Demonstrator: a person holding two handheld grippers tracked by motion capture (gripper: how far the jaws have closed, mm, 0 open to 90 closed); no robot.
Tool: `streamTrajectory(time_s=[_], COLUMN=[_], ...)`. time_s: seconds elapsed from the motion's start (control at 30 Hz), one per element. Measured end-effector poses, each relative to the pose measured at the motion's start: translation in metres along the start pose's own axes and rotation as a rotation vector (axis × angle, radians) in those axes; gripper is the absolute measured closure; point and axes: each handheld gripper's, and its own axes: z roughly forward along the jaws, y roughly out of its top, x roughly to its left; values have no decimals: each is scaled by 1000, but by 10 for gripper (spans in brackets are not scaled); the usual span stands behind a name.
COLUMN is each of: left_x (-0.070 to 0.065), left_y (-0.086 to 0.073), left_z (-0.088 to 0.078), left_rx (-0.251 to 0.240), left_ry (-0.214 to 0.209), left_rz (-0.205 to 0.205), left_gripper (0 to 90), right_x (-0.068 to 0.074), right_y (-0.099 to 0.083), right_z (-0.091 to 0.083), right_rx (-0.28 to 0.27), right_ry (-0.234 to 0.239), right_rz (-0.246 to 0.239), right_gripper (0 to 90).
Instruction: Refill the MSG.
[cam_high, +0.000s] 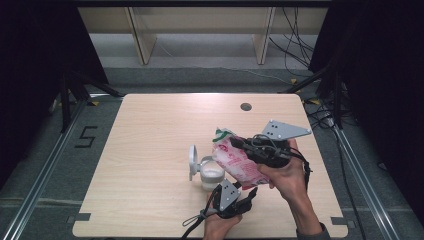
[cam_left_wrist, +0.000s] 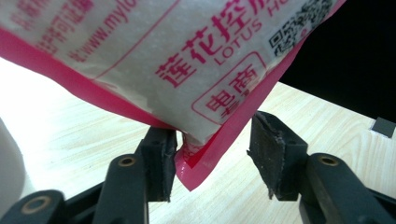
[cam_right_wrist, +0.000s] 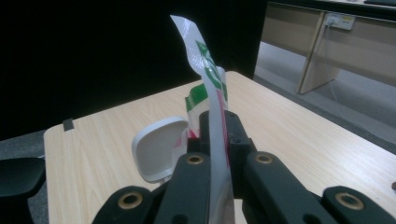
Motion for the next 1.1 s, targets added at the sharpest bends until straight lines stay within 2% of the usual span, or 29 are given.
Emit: streamTrajectory(time_s=[0.03,0.07,0.1,0.13,0.17,0.2,0.23,0.27,0.3,0.33,0.37,0.43,0.47,0.5,0.53,0.57,0.63,0.73,0.77,0.9,0.93,1.0,1.07,1.1], left_x=[-1,-2,-1,-1,-3,-3,-3,-3,-4,-4,-4,-3,-4,-3,-3,-3,-4,-6,-6,-4,-2,0,5,7], left_y=[0,-1,-1,-1,-1,-2,-2,-2,-1,-1,-1,-2,-2,-2,-1,-1,-1,0,0,-1,-2,-5,-8,-8], left_z=[-1,-4,-3,-4,-5,-6,-6,-6,-8,-10,-8,-11,-12,-12,-13,-13,-15,-19,-22,-31,-33,-37,-43,-46], left_rx=[3,26,20,25,42,44,50,47,49,64,47,60,66,67,77,71,70,55,65,79,79,95,99,99], left_ry=[7,21,4,-1,7,7,4,-2,0,11,-5,6,16,11,9,5,-8,-22,-24,-51,-57,-30,-33,-24], left_rz=[-1,-5,15,14,-10,-8,-1,1,1,10,12,12,6,8,15,8,5,-4,1,22,31,55,51,45], left_gripper=[501,491,480,468,460,456,453,444,429,419,409,401,397,395,387,382,380,376,372,360,360,358,356,357], right_x=[-2,-4,-5,-7,-7,-9,-9,-10,-10,-12,-12,-15,-14,-17,-16,-17,-17,-22,-20,-27,-25,-29,-31,-33], right_y=[-1,-2,-3,-4,-5,-7,-8,-9,-10,-10,-11,-11,-12,-13,-13,-14,-15,-17,-19,-23,-24,-26,-29,-30], right_z=[0,-1,-1,-1,-3,-3,-5,-6,-8,-9,-12,-15,-17,-19,-21,-22,-26,-29,-31,-32,-33,-32,-32,-32], right_rx=[-12,-20,-22,-41,-31,-37,-28,-44,-47,-57,-57,-71,-78,-87,-86,-89,-87,-94,-85,-89,-77,-86,-80,-83], right_ry=[11,7,20,28,24,33,26,22,41,39,35,33,41,30,36,37,18,-3,-2,-18,-19,-24,-27,-27], right_rz=[-11,-10,11,5,20,16,38,37,66,54,72,54,80,50,67,61,77,59,88,81,113,81,112,109], right_gripper=[900,900,900,900,900,900,900,900,900,900,900,900,900,900,900,900,900,900,900,900,900,900,900,900])
